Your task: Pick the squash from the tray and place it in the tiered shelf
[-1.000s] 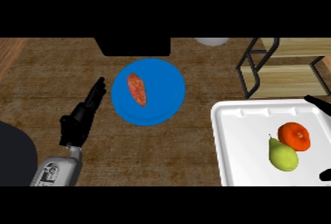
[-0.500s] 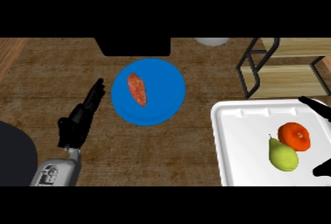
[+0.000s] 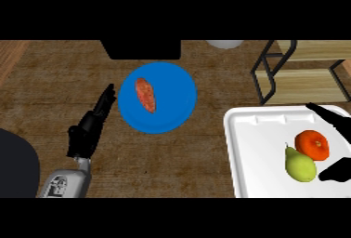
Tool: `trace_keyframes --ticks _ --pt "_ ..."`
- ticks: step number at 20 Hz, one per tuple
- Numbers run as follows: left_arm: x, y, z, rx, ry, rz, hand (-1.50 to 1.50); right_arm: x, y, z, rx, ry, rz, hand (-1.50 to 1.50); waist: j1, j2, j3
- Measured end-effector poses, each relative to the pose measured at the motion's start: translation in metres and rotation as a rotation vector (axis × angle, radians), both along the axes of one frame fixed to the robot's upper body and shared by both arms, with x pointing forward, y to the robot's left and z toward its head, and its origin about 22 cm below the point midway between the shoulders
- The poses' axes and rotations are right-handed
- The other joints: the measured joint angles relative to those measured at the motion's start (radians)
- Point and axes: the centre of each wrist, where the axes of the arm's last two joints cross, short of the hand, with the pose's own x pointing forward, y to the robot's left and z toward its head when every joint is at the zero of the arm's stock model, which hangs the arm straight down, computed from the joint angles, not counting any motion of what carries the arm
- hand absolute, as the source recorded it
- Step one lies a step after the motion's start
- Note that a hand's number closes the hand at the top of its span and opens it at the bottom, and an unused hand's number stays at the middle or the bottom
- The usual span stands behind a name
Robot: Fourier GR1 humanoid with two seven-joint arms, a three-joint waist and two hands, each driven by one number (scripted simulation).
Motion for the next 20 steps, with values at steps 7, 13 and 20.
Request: trace_keyframes --ticks 7,13,20 --pt "0.001 0.003 0.003 0.004 -0.001 -0.003 0.0 0.004 -0.006 -0.014 -0.002 0.014 0.014 -1.5 0.0 0.0 0.0" --pt "-0.001 0.002 0.0 0.004 -0.001 0.003 0.0 0.003 0.0 -0.026 -0.014 0.043 0.039 1.5 -0.001 -0.001 -0.001" --pt "0.001 -0.002 -0.001 0.005 0.001 0.007 0.0 -0.008 -0.015 -0.034 -0.088 0.012 0.114 1.5 -0.001 -0.001 -0.001"
